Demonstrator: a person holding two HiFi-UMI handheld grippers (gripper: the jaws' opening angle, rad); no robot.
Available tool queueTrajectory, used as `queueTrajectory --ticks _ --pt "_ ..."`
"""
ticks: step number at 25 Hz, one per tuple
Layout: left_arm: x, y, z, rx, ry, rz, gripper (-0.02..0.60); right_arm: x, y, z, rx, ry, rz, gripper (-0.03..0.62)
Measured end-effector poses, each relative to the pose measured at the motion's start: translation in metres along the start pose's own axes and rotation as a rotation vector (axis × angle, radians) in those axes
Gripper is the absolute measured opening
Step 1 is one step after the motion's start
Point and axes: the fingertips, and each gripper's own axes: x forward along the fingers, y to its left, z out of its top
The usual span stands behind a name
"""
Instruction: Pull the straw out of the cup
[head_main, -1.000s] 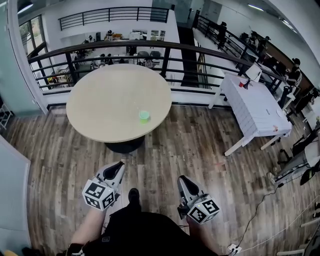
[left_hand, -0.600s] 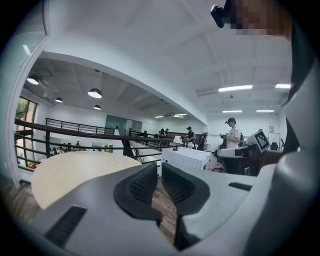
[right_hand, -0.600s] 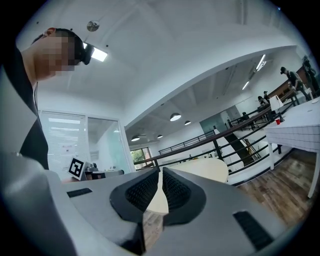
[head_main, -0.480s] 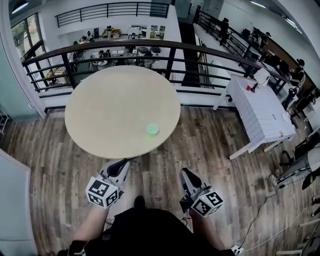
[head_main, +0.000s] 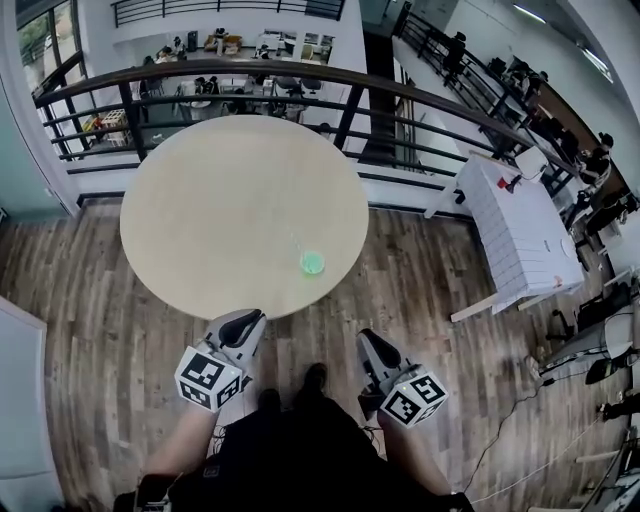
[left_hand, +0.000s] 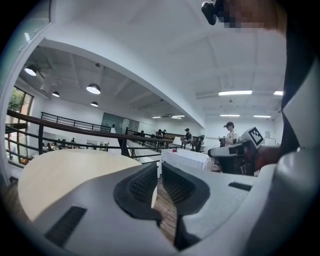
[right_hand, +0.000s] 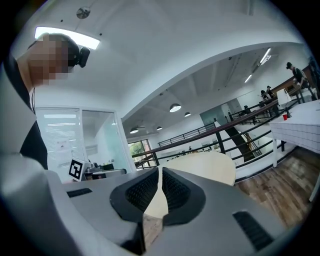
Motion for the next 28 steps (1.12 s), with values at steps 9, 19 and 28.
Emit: queueTrajectory --ticks 9,19,28 --pt "0.029 0.038 0.003 -0.021 0.039 0.009 0.034 0.056 -0.029 -0.001 0.053 0.031 0.031 0.026" --pt "0.109 0.066 0.017 -0.044 0.060 0.061 0.034 0.122 -0.090 0.021 0.056 0.078 0.147 0.026" --pt "0.167 0.087 0.018 -0.071 0.104 0.146 0.034 0.158 -0.153 0.024 0.115 0.117 0.230 0.026"
